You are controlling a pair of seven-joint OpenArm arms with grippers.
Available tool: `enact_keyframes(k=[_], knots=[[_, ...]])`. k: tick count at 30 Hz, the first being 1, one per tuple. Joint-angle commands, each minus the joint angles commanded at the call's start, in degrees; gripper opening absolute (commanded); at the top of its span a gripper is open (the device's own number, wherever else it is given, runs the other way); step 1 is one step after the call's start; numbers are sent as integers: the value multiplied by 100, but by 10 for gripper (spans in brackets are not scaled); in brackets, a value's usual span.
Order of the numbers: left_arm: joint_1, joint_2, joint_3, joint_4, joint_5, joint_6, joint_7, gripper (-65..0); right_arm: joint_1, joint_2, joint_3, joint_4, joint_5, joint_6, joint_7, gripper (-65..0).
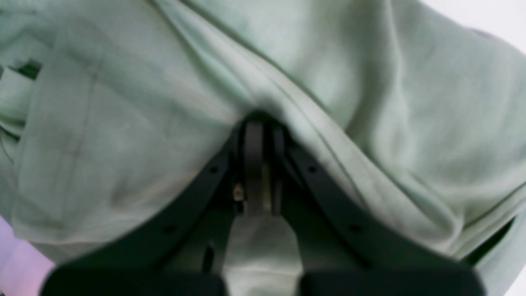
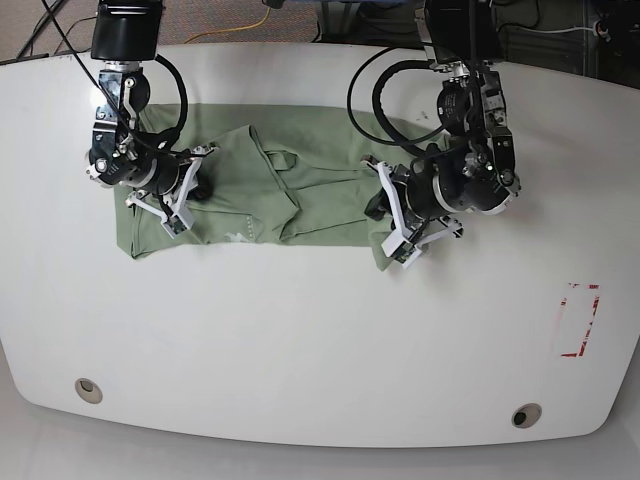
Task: Layout the t-shirt on the table in an organized manner, then fold the t-shirt properly
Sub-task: 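Fold the pinched strip end with the left gripper toward the right gripper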
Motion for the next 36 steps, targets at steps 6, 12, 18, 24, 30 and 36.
enact_keyframes(k=[6,12,18,24,30,36], knots=[[-26,0,0,-141,-9,0,0,-642,0,0,0,0,9,0,0,-623],[-44,0,9,-141,-18,0,0,-642,0,0,0,0,9,0,0,-623],[-44,0,18,-149,-334,0,0,-640,9,-9,0,0,9,0,0,-623],[-44,0,18,-149,-571,0,0,-640,18,-9,0,0,9,0,0,-623],[-79,0,352,-369,-563,0,0,-639,18,-9,0,0,9,0,0,-623],[-149,0,378,-413,-571,0,0,-629,18,-9,0,0,9,0,0,-623]])
